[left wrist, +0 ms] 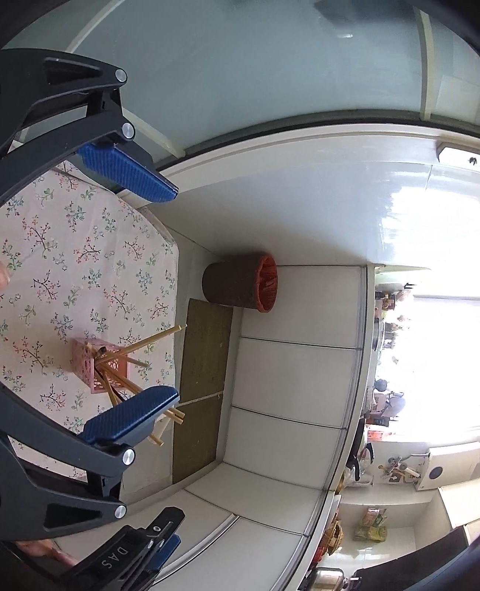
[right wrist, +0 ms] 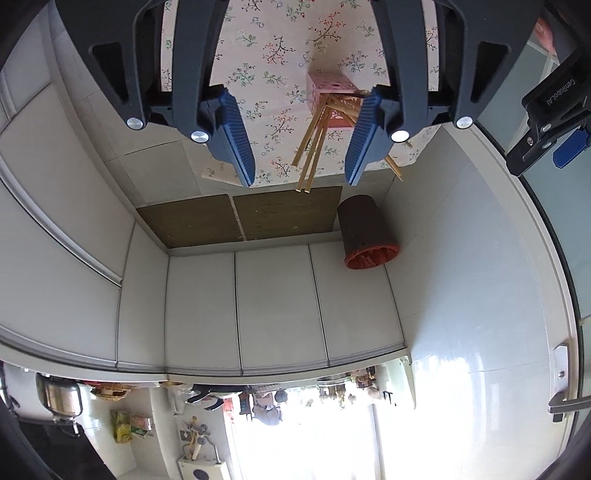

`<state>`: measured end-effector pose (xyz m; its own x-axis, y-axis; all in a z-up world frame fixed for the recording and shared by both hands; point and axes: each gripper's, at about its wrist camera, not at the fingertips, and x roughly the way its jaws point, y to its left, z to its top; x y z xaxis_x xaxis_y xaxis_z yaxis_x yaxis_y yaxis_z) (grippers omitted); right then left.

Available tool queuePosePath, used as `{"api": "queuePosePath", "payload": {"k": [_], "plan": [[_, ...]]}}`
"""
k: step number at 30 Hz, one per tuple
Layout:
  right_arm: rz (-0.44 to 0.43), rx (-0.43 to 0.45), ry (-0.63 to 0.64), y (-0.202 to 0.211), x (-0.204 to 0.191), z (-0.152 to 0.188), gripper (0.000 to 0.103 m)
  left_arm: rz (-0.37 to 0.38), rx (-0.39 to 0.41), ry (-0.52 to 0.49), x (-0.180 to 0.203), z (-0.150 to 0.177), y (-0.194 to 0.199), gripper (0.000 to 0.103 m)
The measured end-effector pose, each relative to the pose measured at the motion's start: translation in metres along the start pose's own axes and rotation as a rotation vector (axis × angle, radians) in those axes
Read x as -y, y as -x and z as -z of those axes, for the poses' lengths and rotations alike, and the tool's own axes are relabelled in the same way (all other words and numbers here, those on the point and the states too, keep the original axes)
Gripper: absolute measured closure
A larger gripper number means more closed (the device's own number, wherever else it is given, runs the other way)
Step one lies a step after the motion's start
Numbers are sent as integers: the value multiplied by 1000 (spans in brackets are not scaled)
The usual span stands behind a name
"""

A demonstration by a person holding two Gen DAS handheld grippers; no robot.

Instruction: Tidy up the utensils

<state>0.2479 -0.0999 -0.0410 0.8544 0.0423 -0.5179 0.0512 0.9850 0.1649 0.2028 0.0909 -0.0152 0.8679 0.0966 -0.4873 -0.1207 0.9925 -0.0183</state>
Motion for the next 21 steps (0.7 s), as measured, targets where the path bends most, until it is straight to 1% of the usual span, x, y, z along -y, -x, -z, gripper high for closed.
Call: {"api": "queuePosePath", "payload": {"k": [2, 5, 9, 13, 16, 20, 21], "plan": [[8, 15, 10, 13, 2, 4, 45, 6, 4, -9, 4, 1, 10, 7], [36, 40, 27, 32, 6, 10, 36, 12, 9, -18, 10, 5, 24, 7], [68, 59, 8, 55, 15, 20, 26, 16, 4, -32, 18, 12, 40, 7], [108, 72, -4, 74, 25, 30, 21, 20, 14, -50, 26, 24, 59, 7], [138, 73, -9, 88, 32, 38, 14, 31, 10, -72, 34, 34, 68, 7], [173, 69, -9, 105, 39, 50, 13, 33, 22, -100, 43, 42, 81, 7], [188, 72, -14, 110, 42, 53, 11, 40, 25, -104, 46, 44, 85, 7]]}}
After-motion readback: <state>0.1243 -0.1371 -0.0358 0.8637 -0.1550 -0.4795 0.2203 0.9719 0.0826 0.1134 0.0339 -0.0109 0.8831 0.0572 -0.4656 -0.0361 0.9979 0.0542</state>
